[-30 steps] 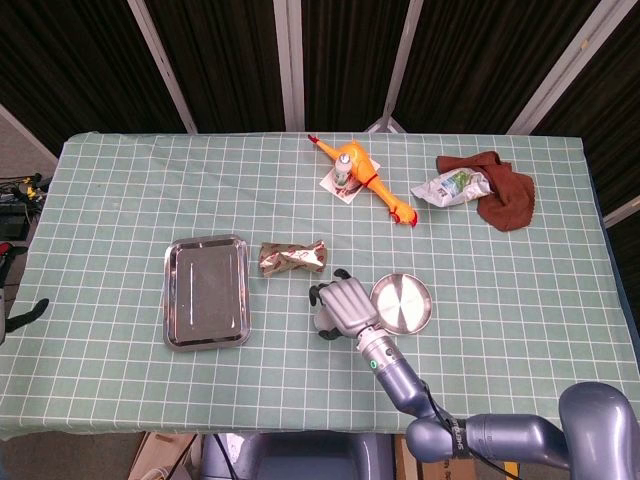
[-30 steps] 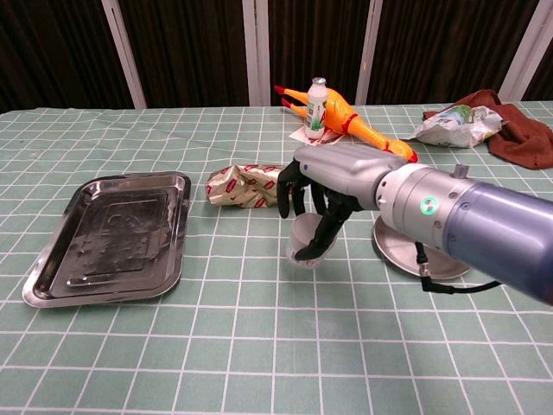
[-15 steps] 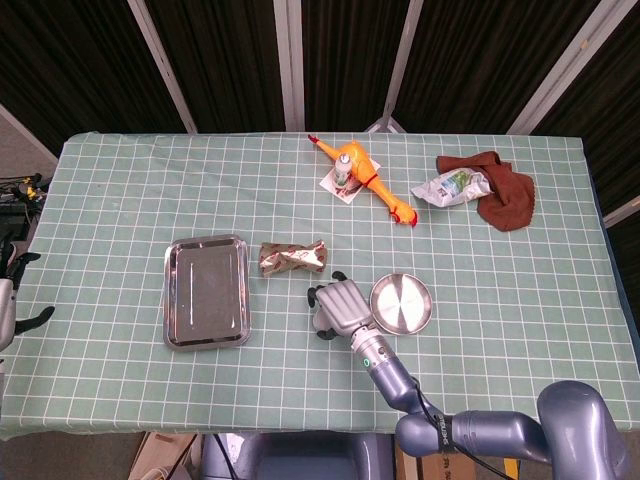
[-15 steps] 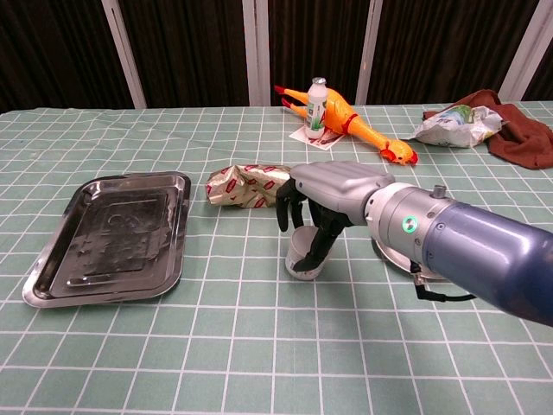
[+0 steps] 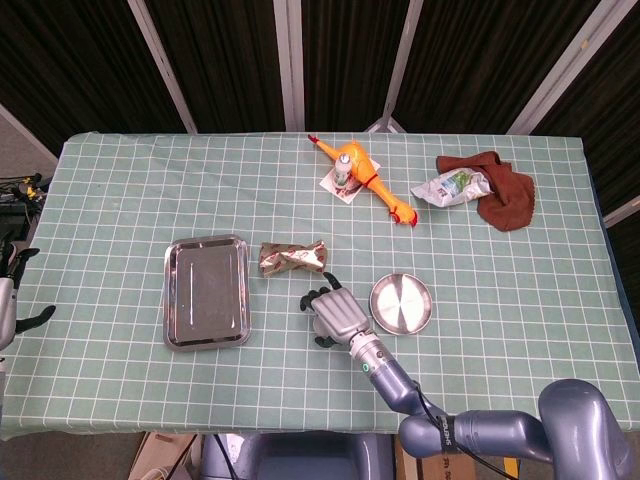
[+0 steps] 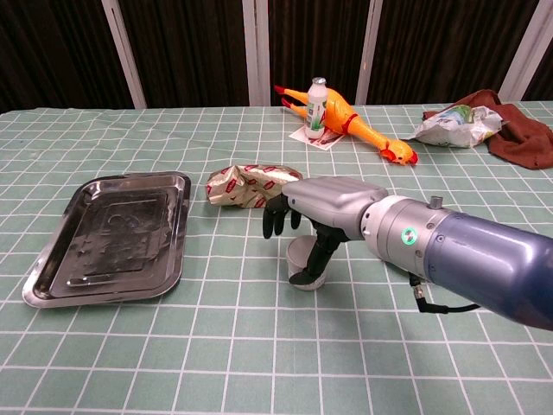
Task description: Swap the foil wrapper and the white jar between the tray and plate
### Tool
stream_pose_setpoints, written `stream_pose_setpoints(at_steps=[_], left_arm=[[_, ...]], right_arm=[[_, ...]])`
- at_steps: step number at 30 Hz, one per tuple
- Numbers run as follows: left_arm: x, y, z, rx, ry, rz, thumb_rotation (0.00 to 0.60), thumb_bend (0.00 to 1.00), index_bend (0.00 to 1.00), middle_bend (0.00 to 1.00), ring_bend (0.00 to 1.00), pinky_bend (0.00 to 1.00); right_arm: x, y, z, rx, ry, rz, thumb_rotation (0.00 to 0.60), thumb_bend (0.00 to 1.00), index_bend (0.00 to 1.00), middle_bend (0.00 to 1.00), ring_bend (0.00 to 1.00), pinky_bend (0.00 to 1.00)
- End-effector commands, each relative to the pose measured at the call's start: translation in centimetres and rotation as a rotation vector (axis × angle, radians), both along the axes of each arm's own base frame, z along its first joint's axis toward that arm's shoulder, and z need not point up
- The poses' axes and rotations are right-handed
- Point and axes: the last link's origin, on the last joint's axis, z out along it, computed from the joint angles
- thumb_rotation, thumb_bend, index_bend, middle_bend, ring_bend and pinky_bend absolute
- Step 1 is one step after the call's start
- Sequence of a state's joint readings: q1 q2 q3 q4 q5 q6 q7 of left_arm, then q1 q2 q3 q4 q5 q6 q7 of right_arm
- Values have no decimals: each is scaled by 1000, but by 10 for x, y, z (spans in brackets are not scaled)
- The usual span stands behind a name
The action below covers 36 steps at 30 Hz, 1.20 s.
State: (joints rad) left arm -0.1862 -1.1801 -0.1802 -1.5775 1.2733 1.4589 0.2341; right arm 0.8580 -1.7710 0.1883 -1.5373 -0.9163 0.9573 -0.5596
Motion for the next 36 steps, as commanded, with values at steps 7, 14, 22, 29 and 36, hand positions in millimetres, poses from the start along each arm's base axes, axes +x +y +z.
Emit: stream_pose_setpoints(at_steps=[7,14,22,29,36], left_arm=[[1,-1,0,14,1,-6,600,124,216,0,0,74],[2,-1,1,20,-7,-18,600,124,216,0,0,74],[2,-2,2,46,-7,-19,600,124,216,0,0,74],[1,-2,4,56,-8,-17,600,124,216,0,0,74],[-1,0,4,47,-1,-13,600,128,216,0,0,74]], right_arm=[[14,3,28,-60,-89,6,600,129,216,182,158,0],[22,-8,57,-138,-170,-26,600,130,210,177,154,0],[27,-43,52,-197,-179,-81,600,129,207,174,151,0],[38,-66,28,-184,-139,-104,600,129,195,174,151,0],[40,-84,-1,-161,-112,-149,600,129,188,174,151,0]])
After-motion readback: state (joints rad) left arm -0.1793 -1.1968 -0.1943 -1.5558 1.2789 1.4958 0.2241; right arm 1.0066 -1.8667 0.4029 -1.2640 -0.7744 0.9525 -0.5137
